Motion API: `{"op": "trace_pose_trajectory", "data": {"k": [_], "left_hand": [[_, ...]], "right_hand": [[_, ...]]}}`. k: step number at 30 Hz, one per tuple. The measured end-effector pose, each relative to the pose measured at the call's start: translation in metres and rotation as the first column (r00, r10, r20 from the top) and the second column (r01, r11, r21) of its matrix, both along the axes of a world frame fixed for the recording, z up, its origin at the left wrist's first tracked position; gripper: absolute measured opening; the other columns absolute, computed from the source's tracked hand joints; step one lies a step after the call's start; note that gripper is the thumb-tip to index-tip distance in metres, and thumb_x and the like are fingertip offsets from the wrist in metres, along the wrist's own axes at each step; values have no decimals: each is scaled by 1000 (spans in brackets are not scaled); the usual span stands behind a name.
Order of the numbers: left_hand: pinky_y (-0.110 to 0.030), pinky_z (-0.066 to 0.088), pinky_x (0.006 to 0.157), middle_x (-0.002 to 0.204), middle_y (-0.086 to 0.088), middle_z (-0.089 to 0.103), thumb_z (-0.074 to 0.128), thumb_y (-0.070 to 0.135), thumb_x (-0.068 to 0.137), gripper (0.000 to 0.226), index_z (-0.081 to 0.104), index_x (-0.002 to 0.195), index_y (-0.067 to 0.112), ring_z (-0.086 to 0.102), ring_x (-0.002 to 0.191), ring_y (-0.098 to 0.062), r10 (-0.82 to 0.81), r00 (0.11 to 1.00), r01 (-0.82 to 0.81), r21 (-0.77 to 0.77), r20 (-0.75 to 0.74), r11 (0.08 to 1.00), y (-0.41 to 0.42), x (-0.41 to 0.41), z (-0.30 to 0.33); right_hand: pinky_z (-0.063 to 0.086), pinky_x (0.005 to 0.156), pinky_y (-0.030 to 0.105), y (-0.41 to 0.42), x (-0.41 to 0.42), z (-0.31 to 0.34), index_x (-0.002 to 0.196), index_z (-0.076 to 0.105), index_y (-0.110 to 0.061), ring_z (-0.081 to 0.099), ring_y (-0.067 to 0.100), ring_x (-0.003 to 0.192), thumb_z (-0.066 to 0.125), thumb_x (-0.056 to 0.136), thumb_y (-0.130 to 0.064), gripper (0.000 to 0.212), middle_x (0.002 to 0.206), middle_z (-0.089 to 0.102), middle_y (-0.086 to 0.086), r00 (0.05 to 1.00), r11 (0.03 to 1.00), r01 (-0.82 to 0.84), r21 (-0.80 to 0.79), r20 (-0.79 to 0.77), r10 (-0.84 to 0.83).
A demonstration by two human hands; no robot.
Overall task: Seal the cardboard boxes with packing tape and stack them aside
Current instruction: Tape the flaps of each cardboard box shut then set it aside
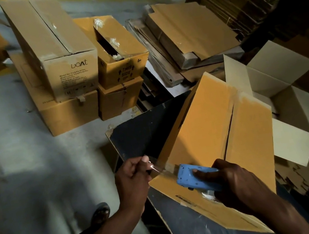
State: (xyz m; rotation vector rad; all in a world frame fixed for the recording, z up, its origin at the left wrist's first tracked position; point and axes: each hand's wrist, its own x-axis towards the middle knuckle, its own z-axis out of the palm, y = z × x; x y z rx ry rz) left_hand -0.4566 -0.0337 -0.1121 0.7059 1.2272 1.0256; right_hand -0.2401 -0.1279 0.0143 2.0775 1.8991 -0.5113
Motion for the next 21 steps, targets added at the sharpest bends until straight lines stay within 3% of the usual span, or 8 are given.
{"op": "trace_pose_trajectory", "data": {"k": [3,12,17,21], "left_hand": [[-20,45,48,80,-6,77,70,21,98,12,73,93,11,62,58,-8,7,1000,-7,-12,-8,1000,1,3,-1],[-25,33,45,89,-7,79,70,12,98,8,74,95,6,52,53,-14,-117,992,122,-417,37,901,13,7,-36],[-19,26,41,86,0,76,67,21,101,14,72,95,9,44,50,-9,-382,913,384,-615,142,688,24,10,-41],[-17,24,40,82,6,71,61,23,103,15,70,92,17,45,50,-7,-484,840,508,-668,244,544,30,11,-49]], "right_hand": [[54,72,25,-2,2,-1,151,19,-66,55,8,87,66,92,-31,83,111,42,-15,1000,1000,-8,0,1,8],[50,72,25,12,-7,1,153,23,-62,57,12,89,57,99,-40,67,111,44,-12,999,999,-40,-4,25,41],[50,72,25,19,-7,1,152,24,-63,57,10,90,60,98,-44,67,108,41,-15,997,997,-57,-50,56,60],[56,80,30,22,-3,-2,141,39,-66,59,9,93,67,96,-39,60,109,49,-15,999,998,-10,-70,-32,7]]}}
